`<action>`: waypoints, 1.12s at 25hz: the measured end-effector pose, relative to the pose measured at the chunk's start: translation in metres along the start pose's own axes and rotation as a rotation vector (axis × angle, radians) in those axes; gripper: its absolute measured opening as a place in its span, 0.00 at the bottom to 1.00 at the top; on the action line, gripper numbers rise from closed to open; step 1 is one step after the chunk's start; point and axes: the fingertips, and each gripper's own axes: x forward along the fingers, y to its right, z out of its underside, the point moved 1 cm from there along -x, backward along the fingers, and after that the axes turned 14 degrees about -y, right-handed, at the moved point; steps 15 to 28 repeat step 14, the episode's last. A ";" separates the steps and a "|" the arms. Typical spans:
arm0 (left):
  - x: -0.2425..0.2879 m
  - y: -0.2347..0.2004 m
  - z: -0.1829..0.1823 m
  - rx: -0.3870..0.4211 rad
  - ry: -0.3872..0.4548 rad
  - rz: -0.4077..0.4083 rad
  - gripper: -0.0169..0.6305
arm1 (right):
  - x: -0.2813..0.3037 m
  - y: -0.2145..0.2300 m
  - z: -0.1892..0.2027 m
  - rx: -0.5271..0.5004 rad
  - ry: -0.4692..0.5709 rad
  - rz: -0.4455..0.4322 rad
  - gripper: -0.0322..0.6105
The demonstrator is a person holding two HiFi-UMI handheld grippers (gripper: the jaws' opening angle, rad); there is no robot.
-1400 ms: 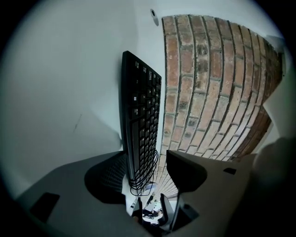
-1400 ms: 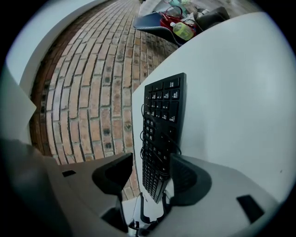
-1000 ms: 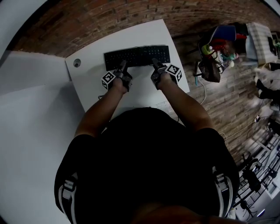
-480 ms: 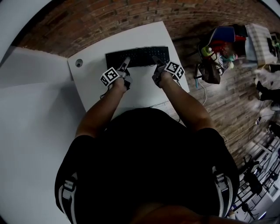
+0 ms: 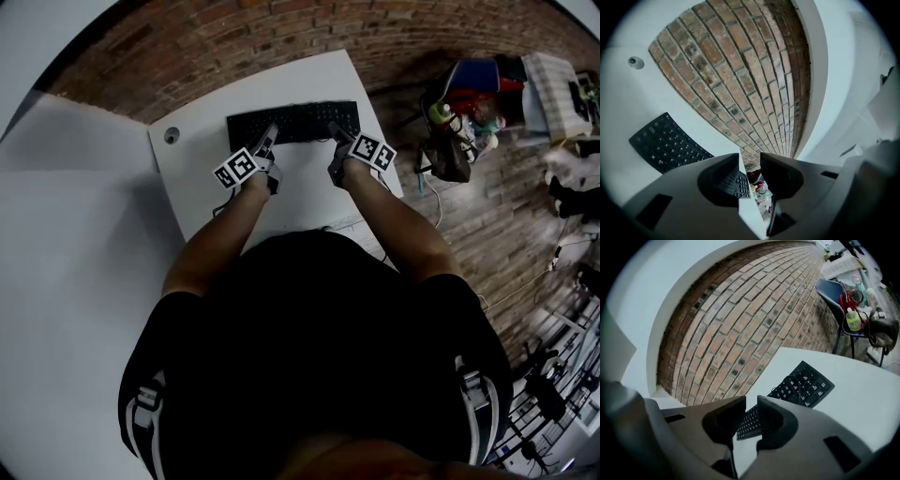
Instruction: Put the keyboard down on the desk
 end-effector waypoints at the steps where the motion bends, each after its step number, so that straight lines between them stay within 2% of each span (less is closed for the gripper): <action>1: -0.002 0.004 0.002 0.020 -0.003 -0.002 0.26 | -0.004 -0.001 0.001 -0.023 0.003 0.004 0.19; 4: -0.007 0.016 0.006 0.104 -0.016 -0.017 0.23 | -0.014 -0.004 0.003 -0.102 0.005 0.022 0.16; 8: -0.010 0.032 0.019 0.210 -0.047 -0.034 0.16 | -0.025 -0.013 0.005 -0.263 -0.004 0.053 0.14; 14: -0.021 0.049 0.029 0.253 -0.028 -0.049 0.11 | -0.041 -0.026 0.016 -0.412 -0.007 0.080 0.13; 28: -0.021 0.049 0.029 0.253 -0.028 -0.049 0.11 | -0.041 -0.026 0.016 -0.412 -0.007 0.080 0.13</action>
